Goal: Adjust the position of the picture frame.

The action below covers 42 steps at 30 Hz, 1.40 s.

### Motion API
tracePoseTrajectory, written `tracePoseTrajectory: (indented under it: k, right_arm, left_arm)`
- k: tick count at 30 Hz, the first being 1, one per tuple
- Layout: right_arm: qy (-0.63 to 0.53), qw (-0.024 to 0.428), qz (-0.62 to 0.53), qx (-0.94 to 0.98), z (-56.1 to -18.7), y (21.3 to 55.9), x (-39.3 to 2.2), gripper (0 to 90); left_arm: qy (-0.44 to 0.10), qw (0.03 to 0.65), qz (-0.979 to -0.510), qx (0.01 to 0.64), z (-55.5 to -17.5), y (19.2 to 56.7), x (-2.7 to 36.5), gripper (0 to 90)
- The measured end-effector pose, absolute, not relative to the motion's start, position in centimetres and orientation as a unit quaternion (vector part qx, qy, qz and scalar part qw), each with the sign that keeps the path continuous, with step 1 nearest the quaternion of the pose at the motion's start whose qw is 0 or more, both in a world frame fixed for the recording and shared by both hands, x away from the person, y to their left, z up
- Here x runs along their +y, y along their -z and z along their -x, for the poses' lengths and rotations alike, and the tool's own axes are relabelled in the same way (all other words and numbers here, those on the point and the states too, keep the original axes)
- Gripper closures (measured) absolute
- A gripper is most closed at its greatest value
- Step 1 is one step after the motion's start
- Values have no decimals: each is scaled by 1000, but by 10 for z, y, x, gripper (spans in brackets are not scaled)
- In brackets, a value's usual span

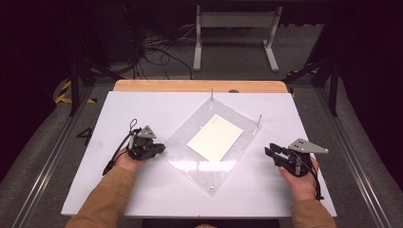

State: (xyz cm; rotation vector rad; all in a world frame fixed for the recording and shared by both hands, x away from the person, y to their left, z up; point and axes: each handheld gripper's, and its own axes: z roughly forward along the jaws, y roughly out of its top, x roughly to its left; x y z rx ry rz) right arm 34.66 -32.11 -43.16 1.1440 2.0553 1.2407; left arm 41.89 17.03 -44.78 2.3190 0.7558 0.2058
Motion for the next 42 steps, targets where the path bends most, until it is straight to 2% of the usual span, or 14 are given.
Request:
tracePoseTrajectory:
  k: [12, 21, 25, 28, 32, 34, 36, 40, 42]
  right_arm:
    - [-439, 235, -423, 757, -352, 433, -318, 681]
    - [-434, 233, -425, 760, -359, 434, -316, 678]
    - [-434, 227, -429, 759, -364, 434, -315, 724]
    - [-436, 223, -431, 758, -367, 433, -313, 731]
    - [-430, 229, -436, 757, -377, 428, -313, 723]
    - [-415, 240, -441, 759, -388, 425, -315, 719]
    - [-409, 236, -452, 757, -399, 424, -318, 713]
    - [-387, 243, -457, 763, -420, 417, -317, 700]
    - [-377, 245, -459, 766, -431, 415, -316, 698]
  left_arm:
    - [2, 326, -927, 184, -382, 444, 143, 837]
    - [66, 333, -934, 106, -362, 446, 121, 837]
    - [77, 339, -934, 89, -357, 447, 115, 831]
    - [94, 352, -926, 94, -359, 450, 118, 824]
    - [105, 389, -909, 109, -361, 446, 124, 738]
    - [97, 417, -894, 128, -364, 442, 130, 679]
    - [87, 431, -886, 144, -366, 440, 136, 668]
    - [54, 448, -871, 196, -372, 439, 149, 547]
    - [53, 457, -862, 214, -374, 439, 154, 505]
